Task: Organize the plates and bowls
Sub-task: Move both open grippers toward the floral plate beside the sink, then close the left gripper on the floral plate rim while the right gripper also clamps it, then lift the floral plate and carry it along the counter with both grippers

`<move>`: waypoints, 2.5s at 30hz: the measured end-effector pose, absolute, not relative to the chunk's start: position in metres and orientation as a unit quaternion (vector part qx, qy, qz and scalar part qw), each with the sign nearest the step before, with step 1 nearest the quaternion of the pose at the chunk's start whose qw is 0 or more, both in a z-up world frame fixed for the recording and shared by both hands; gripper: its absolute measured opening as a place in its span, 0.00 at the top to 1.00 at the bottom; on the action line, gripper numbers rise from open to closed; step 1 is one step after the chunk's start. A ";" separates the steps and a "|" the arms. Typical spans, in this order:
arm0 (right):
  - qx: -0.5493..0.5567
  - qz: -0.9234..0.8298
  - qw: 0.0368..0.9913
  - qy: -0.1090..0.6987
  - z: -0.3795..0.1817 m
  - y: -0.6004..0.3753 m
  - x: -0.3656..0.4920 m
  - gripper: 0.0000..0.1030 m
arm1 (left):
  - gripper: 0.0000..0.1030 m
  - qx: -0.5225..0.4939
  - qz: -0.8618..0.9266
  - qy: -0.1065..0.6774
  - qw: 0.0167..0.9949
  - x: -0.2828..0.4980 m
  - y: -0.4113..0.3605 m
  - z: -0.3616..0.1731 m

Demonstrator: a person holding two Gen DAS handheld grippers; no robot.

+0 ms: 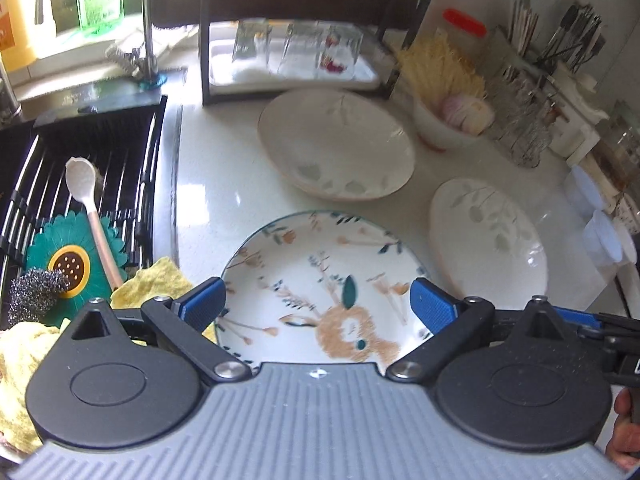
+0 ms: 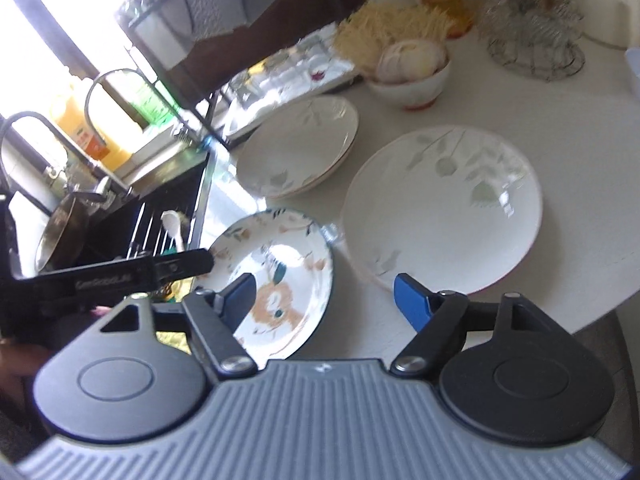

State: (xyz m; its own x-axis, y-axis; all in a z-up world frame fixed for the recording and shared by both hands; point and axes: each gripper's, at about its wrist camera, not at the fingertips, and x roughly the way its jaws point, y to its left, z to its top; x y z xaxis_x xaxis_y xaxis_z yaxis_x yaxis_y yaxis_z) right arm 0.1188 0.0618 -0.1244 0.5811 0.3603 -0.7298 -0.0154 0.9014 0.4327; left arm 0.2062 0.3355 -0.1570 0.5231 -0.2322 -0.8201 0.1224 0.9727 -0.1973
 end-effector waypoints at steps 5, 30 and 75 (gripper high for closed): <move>0.205 0.115 0.853 0.467 -0.154 0.083 0.130 0.36 | 0.08 -0.042 -0.091 0.507 0.856 0.218 0.346 -0.187; 0.212 0.045 0.860 0.462 -0.194 0.087 0.166 0.74 | 0.64 -0.051 -0.057 0.527 0.846 0.254 0.361 -0.221; 0.163 0.125 0.887 0.414 -0.134 0.063 0.183 0.86 | 0.83 -0.129 -0.055 0.485 0.863 0.235 0.349 -0.153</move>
State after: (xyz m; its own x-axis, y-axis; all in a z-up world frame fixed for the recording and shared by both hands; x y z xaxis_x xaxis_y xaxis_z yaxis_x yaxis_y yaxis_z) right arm 0.1828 0.0626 -0.1345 0.6257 0.3576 -0.6933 -0.0871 0.9152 0.3935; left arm 0.2346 0.3487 -0.1529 0.5228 -0.2206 -0.8234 -0.0291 0.9608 -0.2758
